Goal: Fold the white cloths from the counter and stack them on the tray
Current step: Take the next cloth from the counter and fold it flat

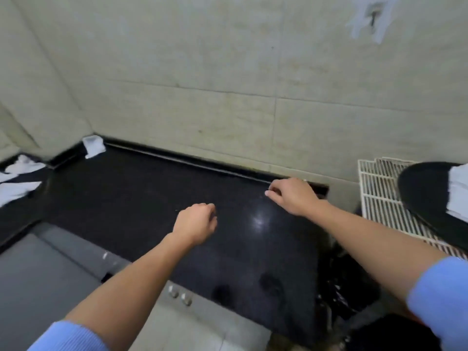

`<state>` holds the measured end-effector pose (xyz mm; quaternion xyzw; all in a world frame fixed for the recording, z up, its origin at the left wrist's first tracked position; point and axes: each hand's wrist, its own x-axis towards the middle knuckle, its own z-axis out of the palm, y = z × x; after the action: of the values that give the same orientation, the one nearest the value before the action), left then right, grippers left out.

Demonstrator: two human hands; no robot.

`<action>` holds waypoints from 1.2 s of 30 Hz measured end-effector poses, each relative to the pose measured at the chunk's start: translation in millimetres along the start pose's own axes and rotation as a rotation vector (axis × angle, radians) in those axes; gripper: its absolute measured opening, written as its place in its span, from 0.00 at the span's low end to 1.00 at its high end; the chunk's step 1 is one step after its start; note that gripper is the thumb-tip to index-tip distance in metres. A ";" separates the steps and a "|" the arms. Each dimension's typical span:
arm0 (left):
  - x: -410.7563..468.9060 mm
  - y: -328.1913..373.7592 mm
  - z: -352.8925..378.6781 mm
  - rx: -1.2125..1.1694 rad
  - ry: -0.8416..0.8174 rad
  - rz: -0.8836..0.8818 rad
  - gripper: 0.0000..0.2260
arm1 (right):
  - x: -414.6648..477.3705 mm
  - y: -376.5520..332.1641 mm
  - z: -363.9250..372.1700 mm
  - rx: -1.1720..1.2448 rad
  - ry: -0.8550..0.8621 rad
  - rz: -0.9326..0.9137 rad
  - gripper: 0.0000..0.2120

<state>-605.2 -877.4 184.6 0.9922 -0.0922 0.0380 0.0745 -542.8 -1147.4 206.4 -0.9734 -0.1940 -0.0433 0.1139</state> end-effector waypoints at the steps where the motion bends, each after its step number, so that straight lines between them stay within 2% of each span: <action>1: -16.0 -28.5 -5.2 0.014 0.007 -0.053 0.08 | 10.6 -29.8 10.2 0.004 -0.027 -0.054 0.15; 10: -153.3 -225.5 -39.8 0.052 0.065 -0.496 0.10 | 116.5 -271.2 78.8 0.030 -0.144 -0.429 0.14; 14: -194.1 -301.3 -44.5 0.066 0.045 -0.623 0.10 | 155.5 -364.8 121.1 0.048 -0.207 -0.559 0.14; 18: -198.4 -378.3 -53.1 0.080 0.050 -0.711 0.10 | 205.9 -440.5 162.1 0.046 -0.246 -0.667 0.15; 23: -172.9 -464.6 -72.7 0.069 0.037 -0.770 0.10 | 291.3 -508.1 192.8 0.074 -0.299 -0.649 0.14; 27: -156.9 -529.7 -94.5 0.057 0.119 -0.816 0.10 | 351.4 -556.7 208.7 0.048 -0.324 -0.654 0.15; 36: -138.2 -677.5 -90.1 -0.002 0.058 -0.813 0.08 | 442.2 -654.5 270.8 0.009 -0.396 -0.632 0.15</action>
<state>-618.5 -180.5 165.7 0.9463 0.3096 0.0335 0.0871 -378.3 -331.9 134.6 -0.8545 -0.5034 0.1139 0.0596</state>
